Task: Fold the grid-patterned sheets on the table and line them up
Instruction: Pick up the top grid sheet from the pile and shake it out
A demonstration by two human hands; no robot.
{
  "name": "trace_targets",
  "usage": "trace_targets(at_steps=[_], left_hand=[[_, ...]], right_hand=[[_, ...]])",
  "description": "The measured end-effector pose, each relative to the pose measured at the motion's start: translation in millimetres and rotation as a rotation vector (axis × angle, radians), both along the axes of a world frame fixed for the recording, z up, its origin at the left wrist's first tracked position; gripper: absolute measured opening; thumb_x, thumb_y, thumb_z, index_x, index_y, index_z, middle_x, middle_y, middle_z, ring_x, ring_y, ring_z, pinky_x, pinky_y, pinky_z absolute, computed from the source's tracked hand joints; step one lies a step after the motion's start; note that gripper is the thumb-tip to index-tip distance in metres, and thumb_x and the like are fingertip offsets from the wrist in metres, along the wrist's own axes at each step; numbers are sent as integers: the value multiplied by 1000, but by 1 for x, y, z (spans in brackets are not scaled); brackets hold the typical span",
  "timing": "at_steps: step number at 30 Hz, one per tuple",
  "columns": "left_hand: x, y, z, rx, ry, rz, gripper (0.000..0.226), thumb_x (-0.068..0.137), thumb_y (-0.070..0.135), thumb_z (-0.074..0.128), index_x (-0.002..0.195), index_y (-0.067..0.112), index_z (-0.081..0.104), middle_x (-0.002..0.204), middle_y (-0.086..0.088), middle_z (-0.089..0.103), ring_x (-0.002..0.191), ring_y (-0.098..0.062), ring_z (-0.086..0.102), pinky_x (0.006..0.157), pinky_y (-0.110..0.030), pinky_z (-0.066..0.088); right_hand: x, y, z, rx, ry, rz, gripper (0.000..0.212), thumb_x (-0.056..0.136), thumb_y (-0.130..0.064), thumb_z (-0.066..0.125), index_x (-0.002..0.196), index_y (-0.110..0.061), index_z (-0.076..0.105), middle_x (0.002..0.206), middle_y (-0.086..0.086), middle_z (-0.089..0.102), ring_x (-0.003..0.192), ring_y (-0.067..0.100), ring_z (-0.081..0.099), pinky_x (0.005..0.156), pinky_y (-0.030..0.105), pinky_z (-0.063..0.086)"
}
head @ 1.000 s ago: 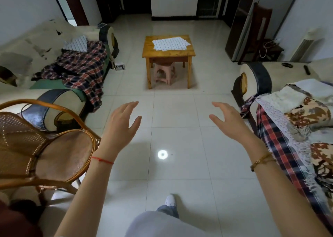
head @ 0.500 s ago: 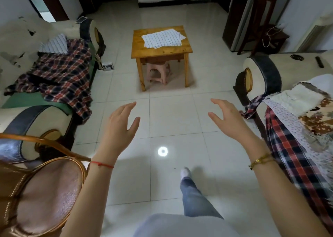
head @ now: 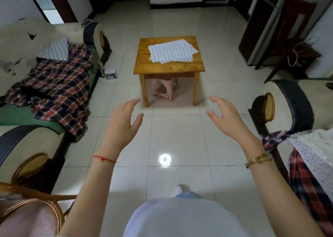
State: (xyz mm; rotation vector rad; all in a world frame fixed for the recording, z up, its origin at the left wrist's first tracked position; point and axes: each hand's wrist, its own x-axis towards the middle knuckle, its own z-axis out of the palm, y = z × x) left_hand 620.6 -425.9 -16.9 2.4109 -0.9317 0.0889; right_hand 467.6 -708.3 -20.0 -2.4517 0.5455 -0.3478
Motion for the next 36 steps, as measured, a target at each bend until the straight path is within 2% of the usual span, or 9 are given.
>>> trace_targets(at_steps=[5, 10, 13, 18, 21, 28, 36], left_hand=[[78, -55, 6, -17, -19, 43, 48, 96, 28, 52, 141, 16, 40, 138, -1, 51, 127, -16, 46, 105, -24, 31], [149, -97, -2, -14, 2, 73, 48, 96, 27, 51, 142, 15, 40, 138, -3, 51, 128, -17, 46, 108, -33, 36], [196, -123, -16, 11, 12, 78, 49, 96, 29, 50, 142, 17, 40, 139, -2, 50, 129, -17, 45, 108, -34, 37], [287, -170, -37, 14, 30, 57, 47, 96, 27, 52, 140, 17, 42, 137, -3, 52, 126, -18, 47, 106, -31, 36], [359, -201, -46, 28, 19, 39, 47, 95, 30, 52, 140, 18, 42, 137, -1, 52, 126, -15, 47, 104, -25, 33], [515, -274, -44, 8, 6, 6, 46, 96, 33, 51, 140, 23, 42, 136, 3, 52, 126, -14, 47, 106, -34, 41], [618, -345, -47, 7, 21, -36, 44, 95, 27, 53, 137, 20, 44, 134, -1, 53, 125, -18, 47, 105, -38, 41]], right_hand=[[94, -60, 11, -5, -12, 24, 46, 94, -27, 52, 138, -15, 42, 139, 2, 46, 131, 18, 38, 107, 30, 29], [175, -105, 1, 4, -10, 32, 45, 94, -26, 53, 137, -14, 44, 139, 2, 47, 131, 19, 39, 108, 31, 30], [221, -129, -14, 2, -1, 35, 46, 94, -26, 53, 137, -14, 43, 139, 2, 47, 131, 18, 39, 108, 30, 29], [310, -171, -40, 23, 33, 43, 46, 93, -26, 53, 137, -14, 44, 138, 2, 47, 131, 18, 39, 105, 24, 26], [372, -199, -42, 30, 24, 28, 46, 92, -26, 54, 136, -15, 45, 136, 2, 48, 129, 18, 41, 106, 26, 29], [507, -259, -30, 40, 30, -23, 46, 93, -26, 54, 136, -16, 44, 135, 1, 49, 128, 18, 41, 106, 32, 32], [602, -316, -45, 86, 73, -40, 47, 92, -26, 55, 137, -15, 45, 139, 2, 47, 131, 18, 39, 110, 37, 32]])
